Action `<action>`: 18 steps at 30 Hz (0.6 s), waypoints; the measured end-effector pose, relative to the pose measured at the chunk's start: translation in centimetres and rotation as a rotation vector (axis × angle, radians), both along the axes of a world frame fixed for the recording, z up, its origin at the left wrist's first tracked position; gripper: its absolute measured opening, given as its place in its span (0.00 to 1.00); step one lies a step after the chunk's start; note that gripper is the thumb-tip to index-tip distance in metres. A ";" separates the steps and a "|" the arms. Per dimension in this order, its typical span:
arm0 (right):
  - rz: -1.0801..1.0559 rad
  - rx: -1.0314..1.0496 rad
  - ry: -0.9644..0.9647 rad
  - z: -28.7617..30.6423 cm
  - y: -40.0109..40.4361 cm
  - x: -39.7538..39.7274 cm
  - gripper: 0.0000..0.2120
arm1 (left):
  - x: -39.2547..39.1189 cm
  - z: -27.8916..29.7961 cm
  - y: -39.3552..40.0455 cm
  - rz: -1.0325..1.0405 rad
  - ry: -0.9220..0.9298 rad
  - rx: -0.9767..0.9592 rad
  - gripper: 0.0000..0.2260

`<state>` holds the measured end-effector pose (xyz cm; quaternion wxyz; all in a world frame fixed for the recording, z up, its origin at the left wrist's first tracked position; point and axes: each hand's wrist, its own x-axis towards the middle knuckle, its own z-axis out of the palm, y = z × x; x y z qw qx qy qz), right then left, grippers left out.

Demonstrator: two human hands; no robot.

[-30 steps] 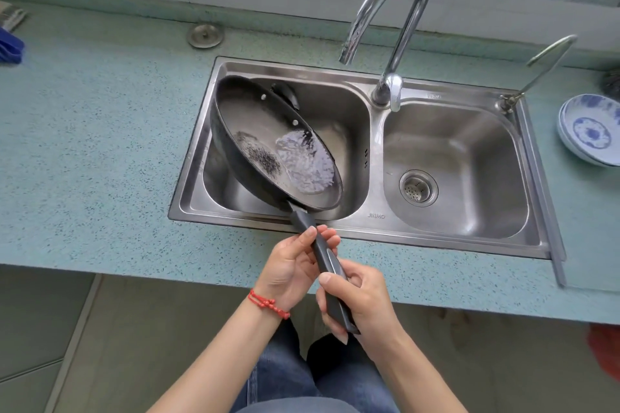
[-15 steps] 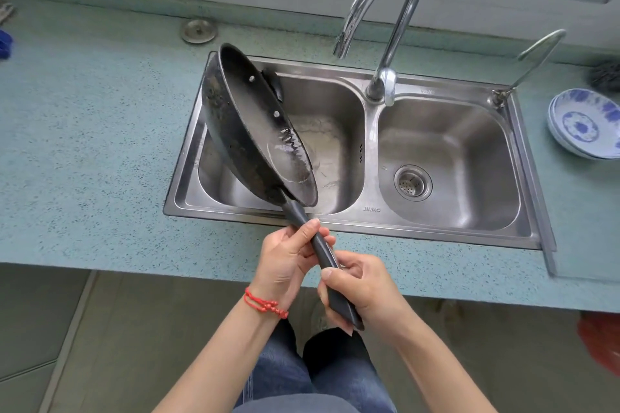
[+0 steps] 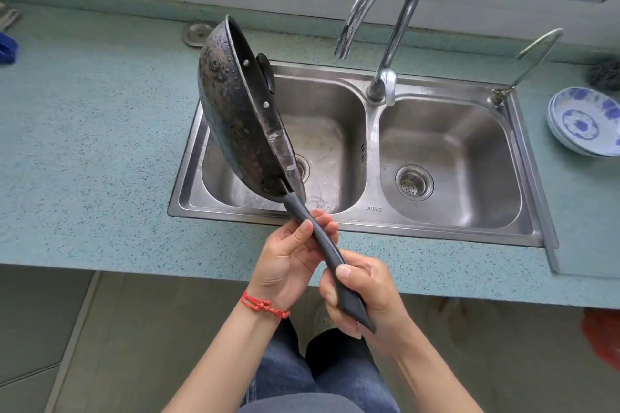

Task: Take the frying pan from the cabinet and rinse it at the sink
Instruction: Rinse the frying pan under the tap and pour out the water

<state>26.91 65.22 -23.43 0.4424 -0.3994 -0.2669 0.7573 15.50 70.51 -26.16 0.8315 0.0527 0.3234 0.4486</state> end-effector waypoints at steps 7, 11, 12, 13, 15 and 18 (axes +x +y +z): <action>0.104 -0.026 -0.058 0.4 0.2 0.8 0.19 | -0.2 0.8 0.1 -0.027 0.155 0.050 0.14; 0.211 -0.059 -0.098 0.7 0.5 1.2 0.22 | 0.0 1.5 -0.1 -0.037 0.306 0.115 0.06; 0.226 -0.065 -0.118 0.7 0.5 1.2 0.19 | 0.0 1.6 -0.2 -0.035 0.339 0.132 0.06; 0.239 -0.071 -0.137 0.8 0.6 1.2 0.18 | 0.1 1.6 -0.2 -0.033 0.376 0.151 0.07; 0.261 -0.088 -0.199 0.9 0.6 1.2 0.16 | 0.2 1.6 -0.4 -0.024 0.447 0.184 0.09; 0.272 -0.110 -0.286 0.9 0.7 1.2 0.16 | 0.4 1.5 -0.6 0.008 0.511 0.217 0.09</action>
